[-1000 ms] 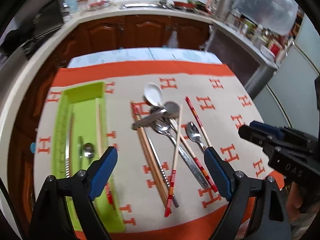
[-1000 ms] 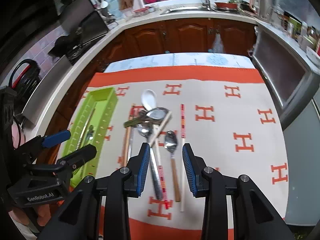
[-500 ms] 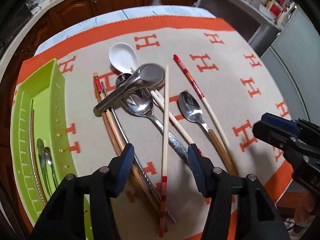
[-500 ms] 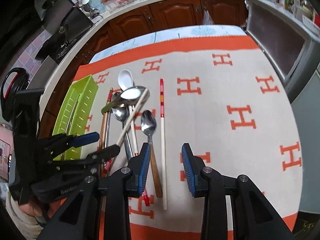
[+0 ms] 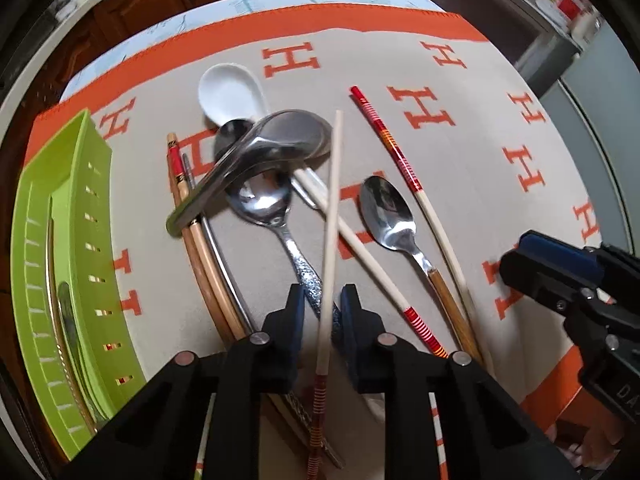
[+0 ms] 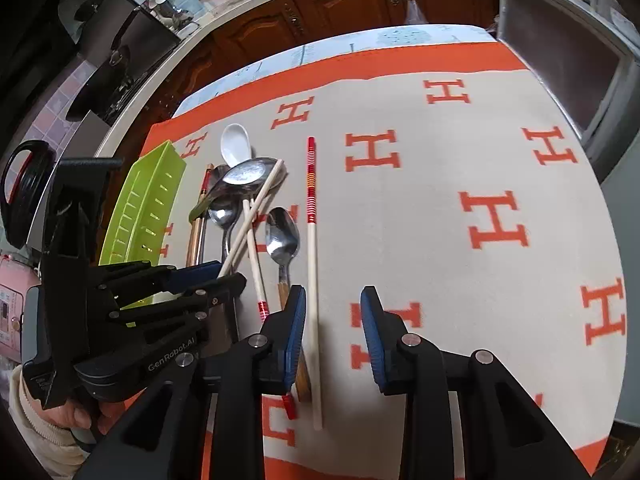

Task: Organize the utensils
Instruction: 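Grasp a plain wooden chopstick with the left gripper while the right grasps a red-banded chopstick, then lift both chopsticks from the pile with both grippers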

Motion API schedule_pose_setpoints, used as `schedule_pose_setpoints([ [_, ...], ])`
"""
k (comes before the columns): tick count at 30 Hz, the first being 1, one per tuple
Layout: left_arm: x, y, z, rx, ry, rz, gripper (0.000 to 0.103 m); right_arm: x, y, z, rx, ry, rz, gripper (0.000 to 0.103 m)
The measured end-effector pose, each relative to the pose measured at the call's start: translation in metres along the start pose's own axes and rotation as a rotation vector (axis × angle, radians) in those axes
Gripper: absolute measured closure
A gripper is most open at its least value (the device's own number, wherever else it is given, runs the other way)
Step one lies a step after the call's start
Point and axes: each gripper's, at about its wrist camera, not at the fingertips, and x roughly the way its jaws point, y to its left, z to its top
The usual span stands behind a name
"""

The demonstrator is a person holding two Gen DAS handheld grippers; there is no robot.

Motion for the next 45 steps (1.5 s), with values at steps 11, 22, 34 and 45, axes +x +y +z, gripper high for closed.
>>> schedule_pose_setpoints([
  [11,-0.008,0.038,-0.019,-0.168,0.042,-0.198,0.095,0.041,0.016,0.033,-0.004,0.112,0.038,0.083],
  [22,-0.011,0.039,-0.028,-0.183,0.061,-0.225,0.095,0.072,0.030,0.041,-0.037,0.163,-0.068,0.097],
  [34,-0.013,0.039,-0.034,-0.170,0.077,-0.202,0.097,0.057,0.016,0.026,0.012,0.147,-0.063,0.097],
  [45,-0.027,0.035,-0.028,-0.132,0.039,-0.195,0.098,0.031,0.009,0.017,0.046,0.114,0.011,0.097],
])
